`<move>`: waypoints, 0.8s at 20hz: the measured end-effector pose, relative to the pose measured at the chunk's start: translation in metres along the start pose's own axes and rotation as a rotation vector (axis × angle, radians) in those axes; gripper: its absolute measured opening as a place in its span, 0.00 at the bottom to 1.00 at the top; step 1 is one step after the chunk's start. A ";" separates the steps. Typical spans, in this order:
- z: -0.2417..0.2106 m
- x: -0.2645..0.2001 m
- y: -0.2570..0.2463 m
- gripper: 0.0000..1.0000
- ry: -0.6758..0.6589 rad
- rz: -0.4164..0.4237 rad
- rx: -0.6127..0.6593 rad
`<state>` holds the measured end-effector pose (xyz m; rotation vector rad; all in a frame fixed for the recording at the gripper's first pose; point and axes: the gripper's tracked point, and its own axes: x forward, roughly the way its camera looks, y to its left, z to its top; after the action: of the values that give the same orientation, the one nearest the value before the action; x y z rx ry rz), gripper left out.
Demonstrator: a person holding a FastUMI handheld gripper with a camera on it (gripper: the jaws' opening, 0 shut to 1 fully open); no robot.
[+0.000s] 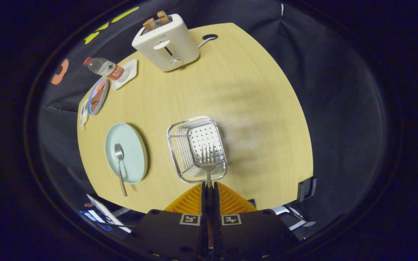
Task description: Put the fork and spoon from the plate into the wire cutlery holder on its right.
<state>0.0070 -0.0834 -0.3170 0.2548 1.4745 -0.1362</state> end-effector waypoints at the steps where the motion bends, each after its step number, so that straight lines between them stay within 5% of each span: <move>1: -0.001 0.001 0.001 0.06 0.000 0.011 0.010; 5: -0.001 -0.007 0.005 0.25 -0.041 0.032 0.022; 11: 0.002 -0.029 0.014 0.36 -0.152 0.037 -0.044; 16: 0.012 -0.065 0.031 0.77 -0.365 0.054 -0.142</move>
<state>0.0201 -0.0603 -0.2492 0.1449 1.1077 -0.0306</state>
